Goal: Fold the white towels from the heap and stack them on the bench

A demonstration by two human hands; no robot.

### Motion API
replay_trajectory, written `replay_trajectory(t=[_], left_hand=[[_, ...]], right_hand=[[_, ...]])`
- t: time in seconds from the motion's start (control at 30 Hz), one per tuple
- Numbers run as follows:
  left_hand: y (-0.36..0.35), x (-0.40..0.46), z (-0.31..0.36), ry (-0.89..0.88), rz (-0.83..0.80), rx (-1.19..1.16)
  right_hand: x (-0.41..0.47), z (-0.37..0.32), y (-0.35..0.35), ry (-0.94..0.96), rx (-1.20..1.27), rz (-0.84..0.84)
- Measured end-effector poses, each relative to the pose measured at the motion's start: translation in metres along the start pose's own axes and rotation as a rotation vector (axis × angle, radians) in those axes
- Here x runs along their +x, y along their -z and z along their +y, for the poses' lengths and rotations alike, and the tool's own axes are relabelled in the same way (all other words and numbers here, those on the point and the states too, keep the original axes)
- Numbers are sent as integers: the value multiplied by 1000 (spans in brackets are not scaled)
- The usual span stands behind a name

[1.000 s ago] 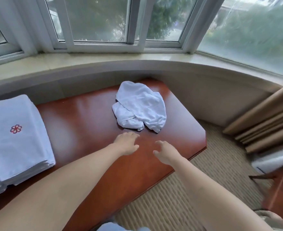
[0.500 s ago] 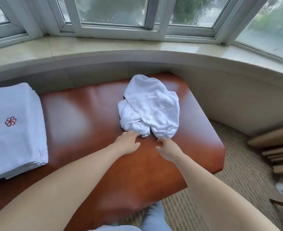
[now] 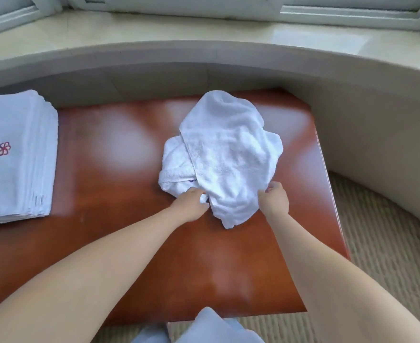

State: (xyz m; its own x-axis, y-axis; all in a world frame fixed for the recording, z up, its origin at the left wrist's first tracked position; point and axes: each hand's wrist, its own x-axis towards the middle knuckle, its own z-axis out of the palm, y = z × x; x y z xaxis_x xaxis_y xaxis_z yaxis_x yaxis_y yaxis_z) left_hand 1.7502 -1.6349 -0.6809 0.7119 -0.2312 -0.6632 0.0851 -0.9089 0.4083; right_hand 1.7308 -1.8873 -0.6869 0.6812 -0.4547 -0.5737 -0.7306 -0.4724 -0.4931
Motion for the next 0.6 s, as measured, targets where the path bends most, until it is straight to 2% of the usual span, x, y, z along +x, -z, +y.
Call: replay_trajectory(t=[0.33,0.47,0.6], left_hand=[[-17,19,24,66,-11,-59],[-10,12,31,93,24,-164],[11,3,42,182,110,-474]], right_hand=[[39,-6,3,-7,4,-16],[28,-23,3,137,-13,-58],[-6,-57,-5,384,-80,-102]])
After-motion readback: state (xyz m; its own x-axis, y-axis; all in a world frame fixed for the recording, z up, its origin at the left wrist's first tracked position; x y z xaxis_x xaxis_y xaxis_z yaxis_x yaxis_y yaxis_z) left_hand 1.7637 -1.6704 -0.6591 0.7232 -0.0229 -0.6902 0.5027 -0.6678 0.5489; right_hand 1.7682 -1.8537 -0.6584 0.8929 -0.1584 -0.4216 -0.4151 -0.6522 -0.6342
